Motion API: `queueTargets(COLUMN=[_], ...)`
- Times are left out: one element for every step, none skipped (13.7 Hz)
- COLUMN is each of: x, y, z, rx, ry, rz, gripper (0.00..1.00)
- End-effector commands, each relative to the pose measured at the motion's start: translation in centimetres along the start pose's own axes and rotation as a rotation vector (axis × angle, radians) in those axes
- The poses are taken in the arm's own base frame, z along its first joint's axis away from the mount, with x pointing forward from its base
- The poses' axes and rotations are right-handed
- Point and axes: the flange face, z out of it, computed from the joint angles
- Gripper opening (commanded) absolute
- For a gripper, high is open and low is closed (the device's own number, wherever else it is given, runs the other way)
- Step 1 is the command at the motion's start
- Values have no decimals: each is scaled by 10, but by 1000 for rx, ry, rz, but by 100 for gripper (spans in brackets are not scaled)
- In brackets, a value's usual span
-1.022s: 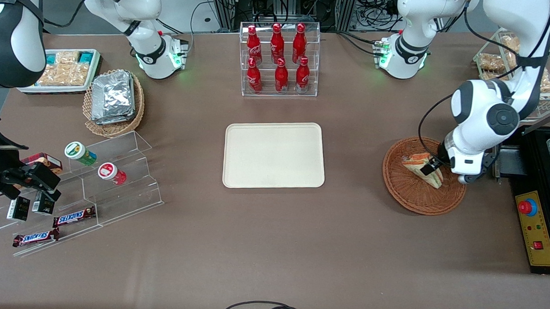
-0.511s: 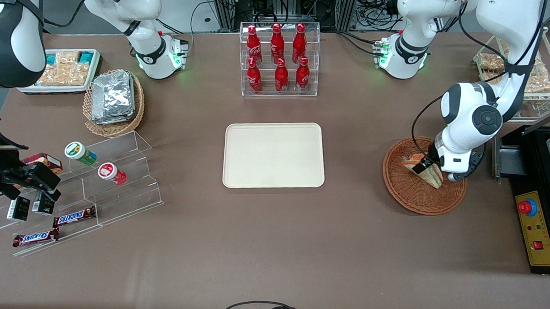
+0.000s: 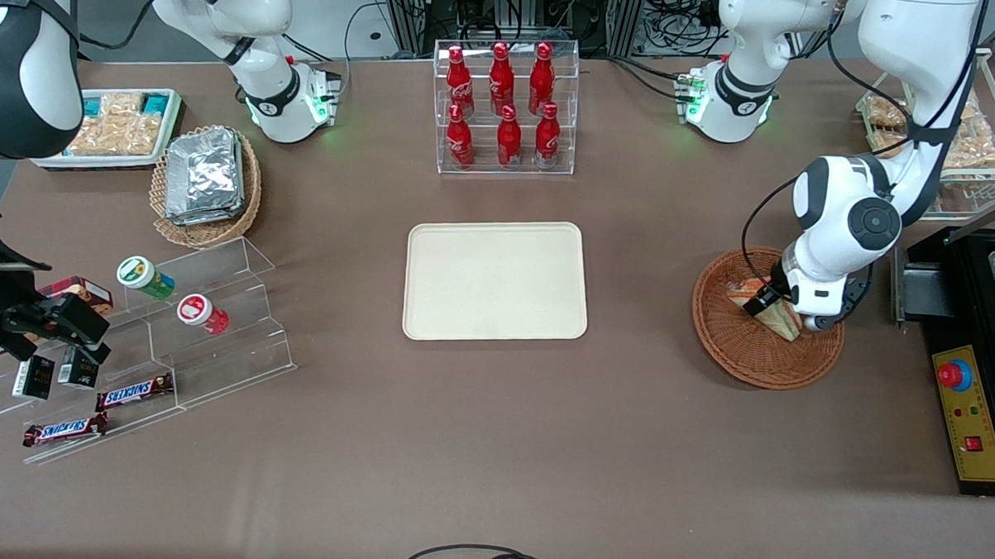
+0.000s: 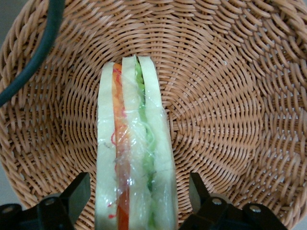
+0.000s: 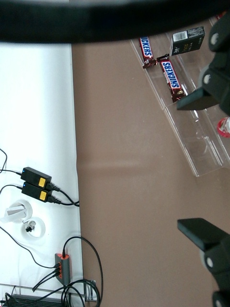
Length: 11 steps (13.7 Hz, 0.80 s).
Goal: Place sandwich from basket to tray
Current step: 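Lower the open left gripper around the sandwich and close it, then lift the sandwich out of the basket with the left gripper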
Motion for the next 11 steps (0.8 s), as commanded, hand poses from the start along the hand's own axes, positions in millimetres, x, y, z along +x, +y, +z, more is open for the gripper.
queueTargets(x=[0,1,1,1,1,2,4,3,3,2,3], y=[0,0,0,0,0,0,-2,-3,-2,-1,2], z=[2,3,4,4,1,-4,-12,-19,-33,-47,-62], rx=[-6,-5,-3,-4,-5,-8,-5,12,11,10,13], ry=[13,12,10,11,14,19,21,7,16,29,34], rz=[-12,-10,-7,-9,-7,-6,-4,-3,2,16,36], gripper=[14,0,0,0,0,0,0,0,0,0,0])
